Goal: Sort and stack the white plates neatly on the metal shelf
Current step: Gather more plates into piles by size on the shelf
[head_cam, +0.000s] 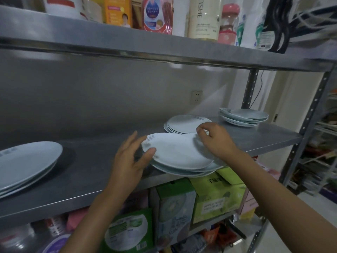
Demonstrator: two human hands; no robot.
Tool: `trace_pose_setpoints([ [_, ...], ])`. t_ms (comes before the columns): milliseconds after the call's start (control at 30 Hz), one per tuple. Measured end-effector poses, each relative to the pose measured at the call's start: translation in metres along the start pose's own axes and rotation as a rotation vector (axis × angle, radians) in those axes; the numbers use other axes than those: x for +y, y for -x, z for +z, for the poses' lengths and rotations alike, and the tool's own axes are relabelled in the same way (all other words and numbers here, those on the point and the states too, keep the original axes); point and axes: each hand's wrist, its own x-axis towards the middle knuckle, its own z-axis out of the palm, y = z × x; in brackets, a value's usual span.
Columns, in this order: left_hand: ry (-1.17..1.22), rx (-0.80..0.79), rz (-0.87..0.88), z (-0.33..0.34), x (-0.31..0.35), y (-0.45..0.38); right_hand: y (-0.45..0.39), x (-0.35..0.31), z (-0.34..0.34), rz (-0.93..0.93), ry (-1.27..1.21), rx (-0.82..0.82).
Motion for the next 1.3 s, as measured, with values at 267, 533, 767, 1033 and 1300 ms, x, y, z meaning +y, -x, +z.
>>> trace_pose_setpoints([
  [267, -0.089, -0.038, 0.042, 0.005, 0.019, -0.042, -0.045, 0.03, 0.001, 0.008, 0.05, -0.048],
  [533, -0.222, -0.084, 0.058, 0.035, 0.044, -0.071, -0.088, 0.097, 0.001, 0.042, 0.113, -0.211],
  [767, -0.306, -0.035, 0.052, 0.051, 0.064, -0.078, -0.1, 0.138, 0.016, -0.101, 0.131, -0.458],
  [1033, -0.365, 0.001, 0.179, 0.082, 0.093, -0.079, -0.098, 0.156, 0.03, -0.137, 0.211, -0.542],
  [1300, -0.383, -0.023, 0.14, 0.105, 0.115, -0.084, -0.1, 0.148, 0.022, -0.339, 0.368, -0.446],
])
